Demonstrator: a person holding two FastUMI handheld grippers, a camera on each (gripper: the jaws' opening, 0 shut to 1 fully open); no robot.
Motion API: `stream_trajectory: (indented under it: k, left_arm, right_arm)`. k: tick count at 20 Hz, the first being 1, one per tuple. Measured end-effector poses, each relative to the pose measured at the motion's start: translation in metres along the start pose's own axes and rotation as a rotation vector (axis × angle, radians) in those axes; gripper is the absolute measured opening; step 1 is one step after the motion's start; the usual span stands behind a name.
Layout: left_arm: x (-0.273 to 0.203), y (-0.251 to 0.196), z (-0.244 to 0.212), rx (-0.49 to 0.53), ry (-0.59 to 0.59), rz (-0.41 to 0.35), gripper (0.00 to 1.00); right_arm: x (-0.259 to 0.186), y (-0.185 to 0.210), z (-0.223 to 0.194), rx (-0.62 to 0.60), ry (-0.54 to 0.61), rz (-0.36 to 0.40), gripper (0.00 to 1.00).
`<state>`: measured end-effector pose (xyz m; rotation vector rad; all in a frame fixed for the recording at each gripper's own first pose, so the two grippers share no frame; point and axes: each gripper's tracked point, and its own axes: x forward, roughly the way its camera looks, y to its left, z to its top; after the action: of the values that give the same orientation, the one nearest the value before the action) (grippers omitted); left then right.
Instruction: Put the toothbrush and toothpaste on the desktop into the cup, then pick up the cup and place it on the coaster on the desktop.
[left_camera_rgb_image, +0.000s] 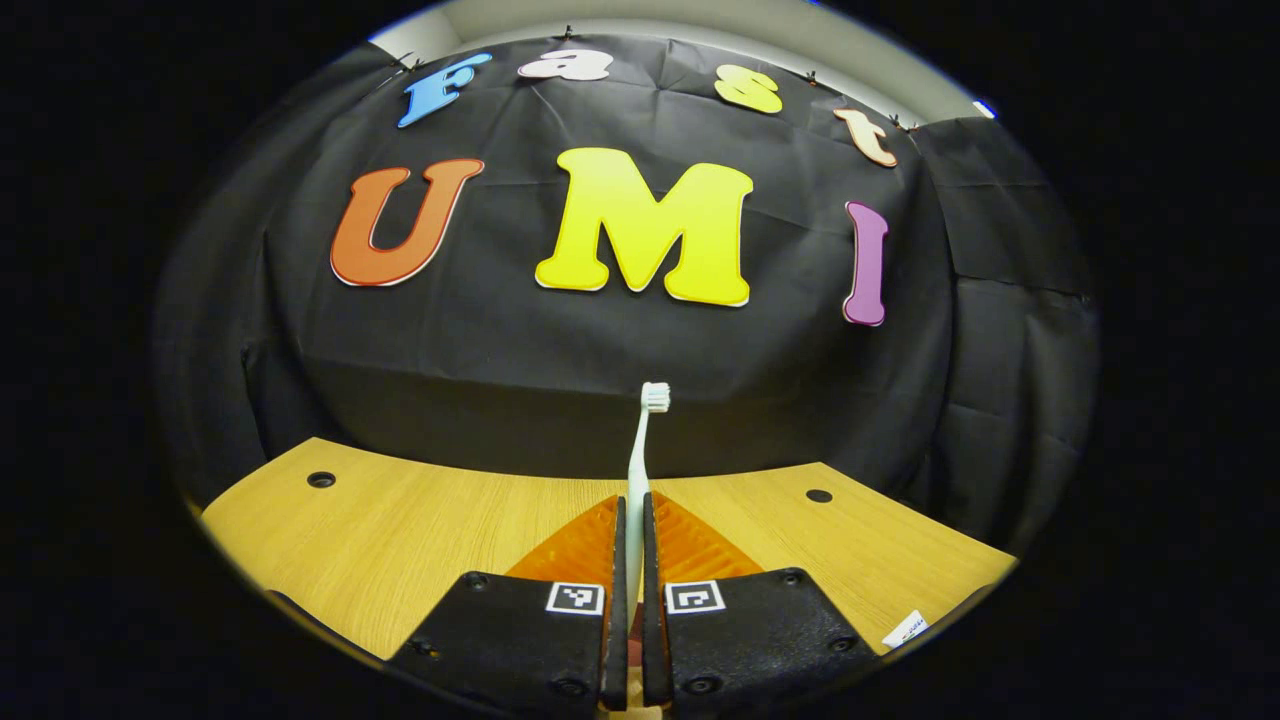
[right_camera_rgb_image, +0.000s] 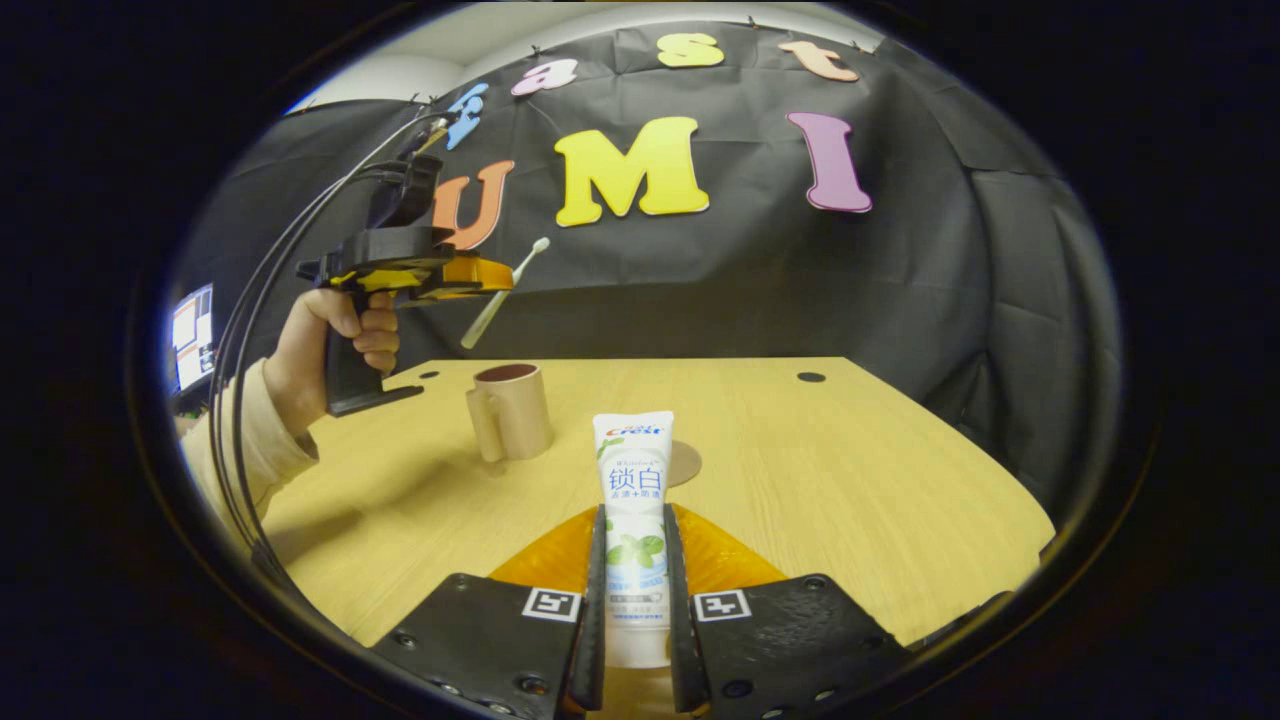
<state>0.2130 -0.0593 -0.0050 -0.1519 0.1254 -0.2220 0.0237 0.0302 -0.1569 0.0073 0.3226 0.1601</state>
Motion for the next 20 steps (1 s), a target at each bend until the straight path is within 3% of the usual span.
stream_trajectory:
  k: [11,15,16,17,18,20]
  left_arm:
    - [0.001,0.009,-0.019,-0.052,0.033,0.026,0.12]
    - [-0.006,0.003,-0.038,-0.003,0.107,0.007,0.24]
    - [-0.009,0.008,-0.039,0.020,0.107,0.029,0.57]
    - [-0.013,0.010,-0.040,0.040,0.106,0.042,0.80]
    - [-0.014,0.009,-0.041,0.052,0.094,0.044,0.89]
    - [-0.021,0.011,-0.043,0.072,0.082,0.056,1.00]
  right_arm:
    - [-0.002,0.001,0.001,0.001,-0.007,-0.003,0.27]
    - [-0.001,0.001,0.009,0.008,-0.015,-0.007,0.27]
    - [-0.002,0.003,0.013,0.007,-0.020,-0.007,0.27]
    - [-0.002,0.005,0.017,0.003,-0.026,-0.007,0.29]
    - [-0.002,0.007,0.022,0.000,-0.034,-0.007,0.27]
    - [-0.002,0.014,0.034,0.002,-0.056,0.004,0.26]
